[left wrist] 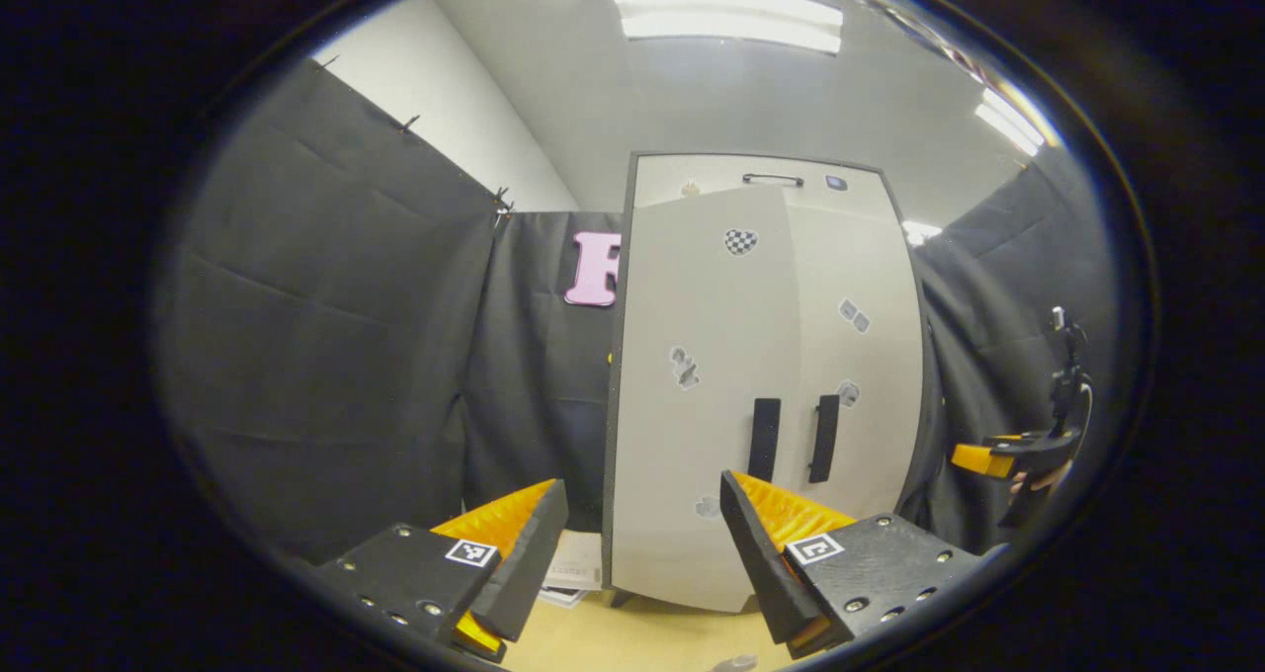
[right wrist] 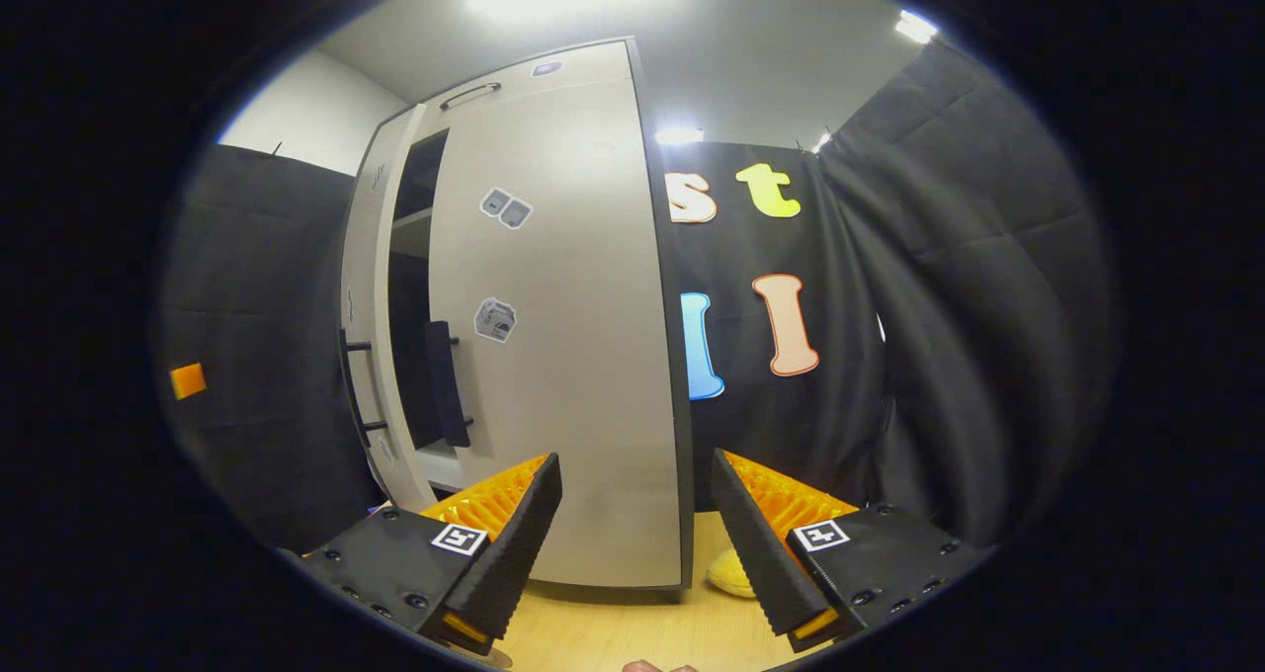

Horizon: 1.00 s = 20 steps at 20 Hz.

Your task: Grasp the bottle in the cabinet with the left hand and place it on the coaster, then close the right door with the right hand and the left door with the left hand.

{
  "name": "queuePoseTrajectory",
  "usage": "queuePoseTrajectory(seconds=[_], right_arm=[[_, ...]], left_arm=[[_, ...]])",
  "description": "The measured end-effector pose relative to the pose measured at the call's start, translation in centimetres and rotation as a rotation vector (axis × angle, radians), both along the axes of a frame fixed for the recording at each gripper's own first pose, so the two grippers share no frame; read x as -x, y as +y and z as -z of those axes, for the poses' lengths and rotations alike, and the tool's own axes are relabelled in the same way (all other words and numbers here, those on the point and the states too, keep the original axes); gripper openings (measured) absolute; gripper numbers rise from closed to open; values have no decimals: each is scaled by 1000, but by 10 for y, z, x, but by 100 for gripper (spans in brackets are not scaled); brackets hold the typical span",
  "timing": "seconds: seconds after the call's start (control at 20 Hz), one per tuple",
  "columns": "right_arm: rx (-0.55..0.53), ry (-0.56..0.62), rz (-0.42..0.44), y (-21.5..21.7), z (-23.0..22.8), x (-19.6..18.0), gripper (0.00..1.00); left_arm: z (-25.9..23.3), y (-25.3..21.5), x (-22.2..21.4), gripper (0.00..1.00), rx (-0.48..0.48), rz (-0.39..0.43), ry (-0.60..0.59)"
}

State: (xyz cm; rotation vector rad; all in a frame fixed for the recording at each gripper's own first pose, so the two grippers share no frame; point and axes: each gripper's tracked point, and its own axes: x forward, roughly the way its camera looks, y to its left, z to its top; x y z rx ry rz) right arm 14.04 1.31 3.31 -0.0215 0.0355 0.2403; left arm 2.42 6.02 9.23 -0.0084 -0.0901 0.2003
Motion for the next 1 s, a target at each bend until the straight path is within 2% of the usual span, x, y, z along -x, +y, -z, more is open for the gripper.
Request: queuePoseTrajectory(seconds=[0.15, 0.35, 0.5, 0.55, 0.6, 1.0], right_arm=[[13, 28, 28, 13, 6, 10, 96], [23, 22, 80, 16, 9, 24, 96], [13, 22, 132, 13, 9, 32, 96], [8, 34, 137, 15, 11, 34, 96], [9, 45, 140, 17, 13, 37, 96], [11, 34, 244, 3, 26, 73, 96]], left_arm=[[21, 10, -16, 97, 12, 27, 77], [22, 22, -26, 97, 12, 68, 79], [18, 39, -22, 97, 1, 40, 68], [17, 44, -20, 90, -8, 36, 59], [19, 49, -18, 97, -14, 31, 60], [37, 70, -25, 97, 20, 73, 71]])
